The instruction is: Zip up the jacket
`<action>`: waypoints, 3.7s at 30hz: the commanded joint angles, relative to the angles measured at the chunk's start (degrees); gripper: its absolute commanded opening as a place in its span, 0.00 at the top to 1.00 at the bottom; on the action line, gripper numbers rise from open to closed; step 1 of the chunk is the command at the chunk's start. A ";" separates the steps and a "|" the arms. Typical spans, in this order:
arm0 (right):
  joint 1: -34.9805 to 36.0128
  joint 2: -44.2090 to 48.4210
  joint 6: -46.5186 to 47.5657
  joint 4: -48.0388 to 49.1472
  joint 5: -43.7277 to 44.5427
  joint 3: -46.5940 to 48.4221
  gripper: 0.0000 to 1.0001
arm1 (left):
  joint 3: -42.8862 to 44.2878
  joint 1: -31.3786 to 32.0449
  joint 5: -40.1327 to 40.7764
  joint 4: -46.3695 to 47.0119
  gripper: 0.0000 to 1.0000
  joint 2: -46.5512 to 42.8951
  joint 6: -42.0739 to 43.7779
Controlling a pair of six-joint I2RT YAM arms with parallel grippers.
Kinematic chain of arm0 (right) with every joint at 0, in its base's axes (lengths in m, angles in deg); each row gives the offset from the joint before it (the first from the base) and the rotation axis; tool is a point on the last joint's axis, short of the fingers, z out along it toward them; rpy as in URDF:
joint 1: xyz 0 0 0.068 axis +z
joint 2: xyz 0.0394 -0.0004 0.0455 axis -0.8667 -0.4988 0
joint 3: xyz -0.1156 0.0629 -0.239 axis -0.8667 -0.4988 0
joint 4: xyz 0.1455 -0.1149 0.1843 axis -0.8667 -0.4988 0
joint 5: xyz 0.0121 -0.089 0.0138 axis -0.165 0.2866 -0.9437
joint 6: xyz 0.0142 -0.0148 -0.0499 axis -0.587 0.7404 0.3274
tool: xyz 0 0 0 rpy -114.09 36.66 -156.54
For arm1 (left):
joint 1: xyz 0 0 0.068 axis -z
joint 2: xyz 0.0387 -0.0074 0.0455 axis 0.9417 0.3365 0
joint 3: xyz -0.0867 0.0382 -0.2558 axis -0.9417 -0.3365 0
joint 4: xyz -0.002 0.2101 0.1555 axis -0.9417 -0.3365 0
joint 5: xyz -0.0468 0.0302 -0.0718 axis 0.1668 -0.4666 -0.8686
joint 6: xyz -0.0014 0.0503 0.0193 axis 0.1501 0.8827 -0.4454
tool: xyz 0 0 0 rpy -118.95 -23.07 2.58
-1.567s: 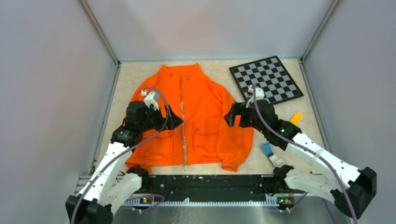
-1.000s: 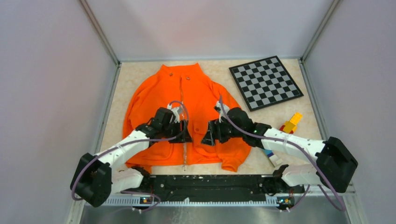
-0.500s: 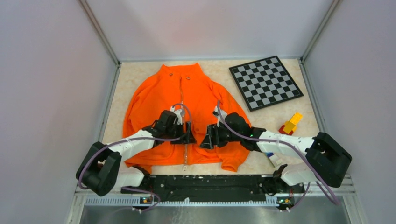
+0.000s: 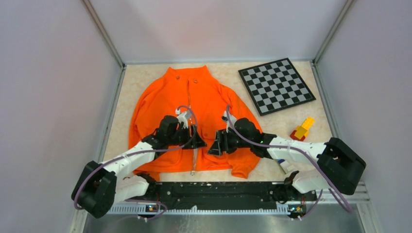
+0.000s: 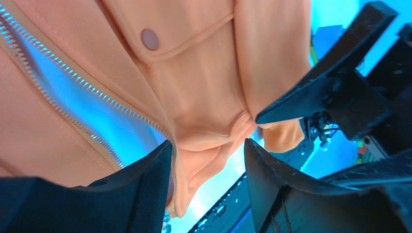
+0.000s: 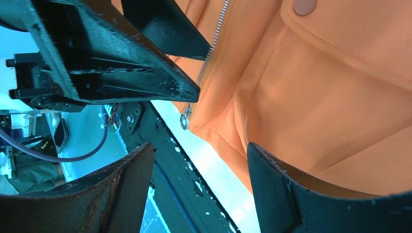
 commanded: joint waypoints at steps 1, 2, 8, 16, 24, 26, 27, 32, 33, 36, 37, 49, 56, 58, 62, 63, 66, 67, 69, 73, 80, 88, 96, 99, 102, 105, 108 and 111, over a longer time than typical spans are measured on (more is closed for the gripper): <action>0.59 -1.06 -0.42 3.43 -0.08 0.19 0.31 | -1.19 0.20 -3.15 4.20 0.42 -2.74 -2.70; 0.63 -1.19 -0.51 3.66 -0.28 0.16 0.31 | -1.39 0.26 -3.85 4.93 0.43 -2.67 -3.13; 0.63 -1.00 -1.08 4.48 -0.19 -0.41 0.33 | -2.28 0.24 -4.76 6.40 0.45 -0.32 -3.02; 0.66 -0.86 -1.73 5.61 -0.19 -1.53 0.35 | -2.18 0.25 -1.11 0.20 0.26 -5.06 -1.62; 0.69 -1.63 -1.53 6.12 -0.56 -1.13 0.35 | 1.90 0.22 9.23 -13.44 0.07 -13.87 -0.35; 0.73 -1.86 -1.69 6.51 -0.78 -1.17 0.35 | 1.03 0.21 10.32 -13.86 0.06 -13.77 -1.41; 0.67 -1.91 -1.82 6.76 -0.86 -1.25 0.36 | 0.41 0.20 9.81 -13.01 0.06 -13.37 -1.84; 0.97 -2.13 -1.96 7.27 -0.89 -1.39 0.37 | -2.11 0.21 3.93 -8.01 0.22 -9.17 -3.57; 1.06 -2.25 -2.05 7.51 -0.96 -1.43 0.37 | -2.70 0.20 2.79 -6.88 0.27 -8.35 -3.91; 1.44 -2.94 -2.48 8.73 -1.44 -1.35 0.39 | -4.68 0.27 -0.12 -2.70 0.41 -6.58 -4.86; 1.57 -3.20 -2.61 9.12 -1.63 -1.26 0.39 | -5.18 0.28 -0.83 -1.47 0.45 -6.02 -5.05; 3.96 -6.93 -5.29 15.62 -0.66 -2.31 0.47 | -4.54 0.22 -3.28 0.95 0.91 -3.51 -5.04; 5.97 -6.91 -8.28 22.85 4.27 -6.06 0.44 | -3.82 0.21 -4.74 2.91 1.00 -6.44 -11.46; 6.21 -6.43 -8.96 24.04 5.32 -7.03 0.43 | -4.18 0.21 -4.17 3.81 1.00 -7.93 -14.86; 6.96 -5.92 -9.11 25.19 8.07 -7.73 0.42 | -4.54 0.20 -3.41 6.35 1.00 -9.67 -20.30; 7.17 -5.79 -9.31 25.54 8.83 -7.81 0.42 | -4.55 0.19 -3.30 6.80 1.00 -9.82 -20.89; 8.21 -5.33 -9.90 27.47 10.28 -8.02 0.46 | -4.04 0.25 -2.93 6.95 1.00 -10.00 -20.85; 8.61 -5.19 -10.03 27.68 11.07 -7.92 0.47 | -3.96 0.23 -3.01 6.93 1.00 -9.90 -20.78; 9.16 -5.18 -9.89 27.71 12.03 -7.40 0.51 | -3.75 0.21 -3.26 6.93 1.00 -9.52 -20.71; 10.20 -5.93 -9.08 23.27 15.10 -4.93 0.54 | -3.58 0.22 -3.19 6.85 1.00 -9.40 -20.51; 10.53 -7.75 -6.49 21.64 17.02 -3.10 0.60 | -2.76 0.26 -2.79 6.11 1.00 -9.88 -20.13; 10.63 -11.51 -2.32 25.64 13.91 -2.16 0.78 | -1.66 0.20 -3.03 5.52 1.00 -9.97 -19.16; 10.58 -12.26 25.46 29.25 0.02 -2.47 1.00 | 3.67 -0.03 -0.94 -4.41 0.53 -12.80 -11.91; 8.19 -11.95 32.86 26.31 -12.55 -1.62 1.00 | 5.06 -0.27 -0.07 -8.96 0.33 -15.06 -8.16; 4.72 -10.46 38.12 29.65 -24.92 -3.42 1.00 | 5.39 -0.55 0.05 -11.37 0.10 -18.16 -4.99; 0.28 -8.02 39.79 33.04 -30.35 -5.16 1.00 | 5.29 -0.81 2.61 -15.65 0.01 -21.41 -3.34; -2.33 -8.84 43.33 43.15 -36.01 -8.00 1.00 | 3.97 -0.83 4.30 -18.38 0.01 -24.37 -3.48; -3.78 -12.25 44.43 44.62 -40.28 -5.82 1.00 | 3.03 -0.79 4.87 -20.23 0.04 -26.55 -4.86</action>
